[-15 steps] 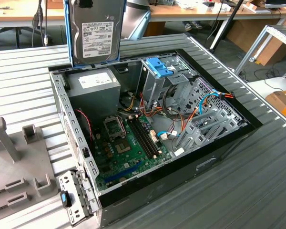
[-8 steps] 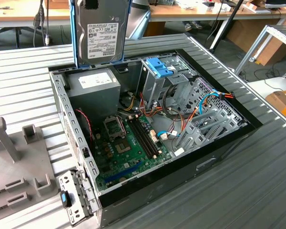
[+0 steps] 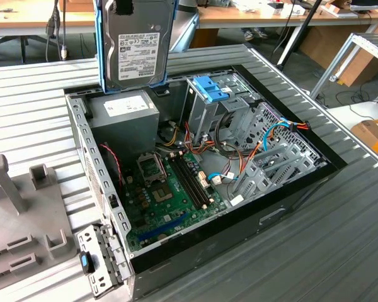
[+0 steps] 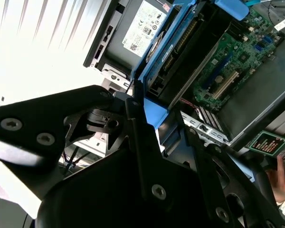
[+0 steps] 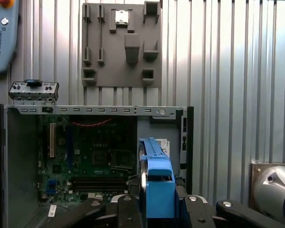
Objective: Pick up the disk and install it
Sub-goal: 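Pick up the disk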
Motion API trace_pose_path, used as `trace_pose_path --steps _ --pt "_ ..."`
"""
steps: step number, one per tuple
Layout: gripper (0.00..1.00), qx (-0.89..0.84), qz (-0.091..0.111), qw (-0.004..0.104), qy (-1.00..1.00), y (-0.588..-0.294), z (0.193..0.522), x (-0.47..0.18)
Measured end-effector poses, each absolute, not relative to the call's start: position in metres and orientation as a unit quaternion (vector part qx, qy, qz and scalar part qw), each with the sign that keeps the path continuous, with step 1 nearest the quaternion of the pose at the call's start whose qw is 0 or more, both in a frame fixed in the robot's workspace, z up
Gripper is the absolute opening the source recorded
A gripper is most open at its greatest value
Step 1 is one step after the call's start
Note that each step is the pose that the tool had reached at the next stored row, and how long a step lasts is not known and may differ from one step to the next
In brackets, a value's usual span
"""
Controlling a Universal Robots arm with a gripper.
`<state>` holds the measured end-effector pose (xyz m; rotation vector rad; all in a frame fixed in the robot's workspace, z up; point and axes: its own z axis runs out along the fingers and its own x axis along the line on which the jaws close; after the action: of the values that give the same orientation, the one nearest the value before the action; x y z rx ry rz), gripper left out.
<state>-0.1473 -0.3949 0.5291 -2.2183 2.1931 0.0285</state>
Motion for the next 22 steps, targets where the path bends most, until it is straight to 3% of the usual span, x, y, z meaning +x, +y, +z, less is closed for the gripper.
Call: trace_pose_path --steps 22 --pt "0.36 -0.711 0.007 0.009 0.703 -0.416 0.529 -0.139"
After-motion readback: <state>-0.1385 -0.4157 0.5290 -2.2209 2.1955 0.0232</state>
